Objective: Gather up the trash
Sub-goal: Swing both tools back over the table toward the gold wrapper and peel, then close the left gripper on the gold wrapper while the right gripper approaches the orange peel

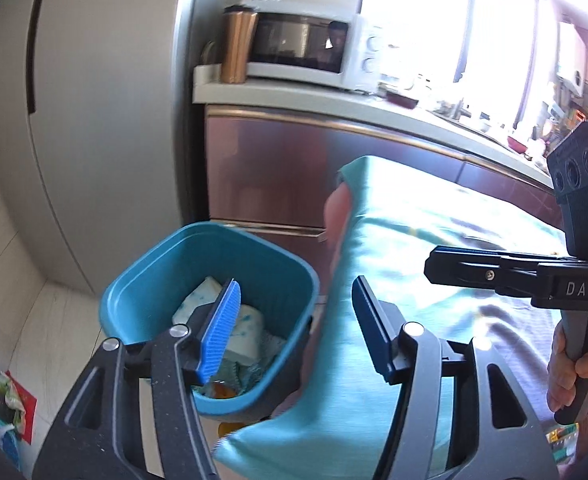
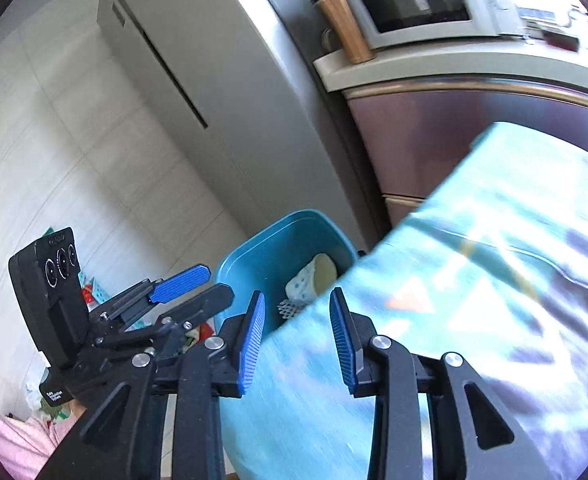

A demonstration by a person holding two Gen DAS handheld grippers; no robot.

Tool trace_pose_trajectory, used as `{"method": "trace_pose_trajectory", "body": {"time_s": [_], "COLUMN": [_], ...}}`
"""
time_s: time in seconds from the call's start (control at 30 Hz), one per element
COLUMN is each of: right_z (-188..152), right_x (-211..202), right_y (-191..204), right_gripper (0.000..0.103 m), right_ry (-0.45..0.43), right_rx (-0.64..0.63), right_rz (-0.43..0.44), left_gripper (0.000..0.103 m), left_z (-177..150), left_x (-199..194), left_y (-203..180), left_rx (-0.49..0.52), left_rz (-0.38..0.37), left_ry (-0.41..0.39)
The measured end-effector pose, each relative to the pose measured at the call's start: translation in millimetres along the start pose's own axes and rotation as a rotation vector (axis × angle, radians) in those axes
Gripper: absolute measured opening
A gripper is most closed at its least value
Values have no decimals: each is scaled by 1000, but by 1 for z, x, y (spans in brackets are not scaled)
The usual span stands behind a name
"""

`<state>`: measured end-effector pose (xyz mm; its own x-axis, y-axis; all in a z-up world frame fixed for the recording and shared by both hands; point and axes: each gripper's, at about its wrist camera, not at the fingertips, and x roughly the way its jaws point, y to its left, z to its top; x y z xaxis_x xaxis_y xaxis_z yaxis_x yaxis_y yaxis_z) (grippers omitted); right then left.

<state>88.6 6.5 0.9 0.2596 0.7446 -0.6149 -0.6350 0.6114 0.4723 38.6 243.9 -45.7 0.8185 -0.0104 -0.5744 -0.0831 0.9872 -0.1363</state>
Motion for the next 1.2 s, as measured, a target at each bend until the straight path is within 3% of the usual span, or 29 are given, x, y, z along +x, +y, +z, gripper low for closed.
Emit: {"method": "trace_pose_trajectory", "body": {"time_s": [0.3,0.7,1.03,1.2], "right_z": [-35,-107,-186,-215], "right_x": [-87,-225,-329,-347], "right_y": [-46,-124,-185,-207], "right_gripper": [38,41,42,42], "right_ry": [-117,-282,-408,-423], "right_rx": [87,275,506,609], "right_rz": [-130,-424,-677,-667], "left_gripper": [59,59,59,59], "left_z": [4,-16,-31,-35], "left_x": [-8,5,21,25], "left_y": [-82,-224,-307,-326], "left_rx": [128,301,389,406], "left_rz": [-165,-429,-559,-590], "left_ry": [-1,89,170,196]}}
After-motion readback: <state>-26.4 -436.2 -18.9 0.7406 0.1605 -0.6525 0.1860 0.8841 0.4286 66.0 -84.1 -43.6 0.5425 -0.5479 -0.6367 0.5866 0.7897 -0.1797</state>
